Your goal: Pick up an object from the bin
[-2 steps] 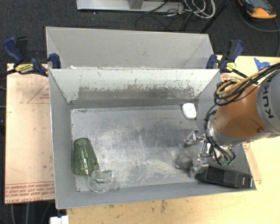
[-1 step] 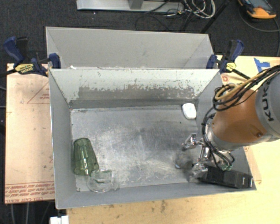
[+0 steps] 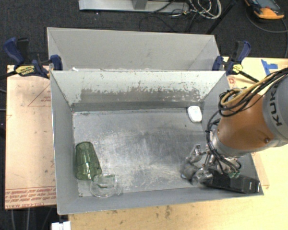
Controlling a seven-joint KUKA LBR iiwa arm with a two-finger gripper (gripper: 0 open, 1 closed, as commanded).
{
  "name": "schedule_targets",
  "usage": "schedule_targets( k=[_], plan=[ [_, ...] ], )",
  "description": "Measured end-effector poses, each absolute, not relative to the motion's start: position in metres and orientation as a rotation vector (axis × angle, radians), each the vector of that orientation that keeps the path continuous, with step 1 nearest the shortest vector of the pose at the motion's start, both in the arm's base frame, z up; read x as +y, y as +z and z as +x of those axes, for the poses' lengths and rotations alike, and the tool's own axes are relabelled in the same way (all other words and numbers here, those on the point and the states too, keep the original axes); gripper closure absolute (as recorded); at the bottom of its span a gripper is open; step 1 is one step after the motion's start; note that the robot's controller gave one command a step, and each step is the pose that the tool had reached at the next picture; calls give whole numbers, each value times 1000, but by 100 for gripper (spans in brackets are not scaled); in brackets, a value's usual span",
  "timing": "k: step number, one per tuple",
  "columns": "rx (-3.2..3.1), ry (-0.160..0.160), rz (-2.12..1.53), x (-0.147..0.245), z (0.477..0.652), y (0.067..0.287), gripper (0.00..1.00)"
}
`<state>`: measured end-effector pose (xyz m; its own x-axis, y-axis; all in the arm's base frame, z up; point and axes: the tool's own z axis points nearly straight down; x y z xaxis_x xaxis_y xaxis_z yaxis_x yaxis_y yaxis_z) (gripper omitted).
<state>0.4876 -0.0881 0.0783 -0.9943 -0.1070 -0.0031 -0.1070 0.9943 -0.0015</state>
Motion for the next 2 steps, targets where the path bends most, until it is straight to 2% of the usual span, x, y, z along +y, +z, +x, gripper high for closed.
schedule_targets(
  k=[1, 2],
  plan=[
    [3134, -2, -169, -88, 488, 78, 100],
    [3070, 2, -659, -27, 499, 232, 100]
  ],
)
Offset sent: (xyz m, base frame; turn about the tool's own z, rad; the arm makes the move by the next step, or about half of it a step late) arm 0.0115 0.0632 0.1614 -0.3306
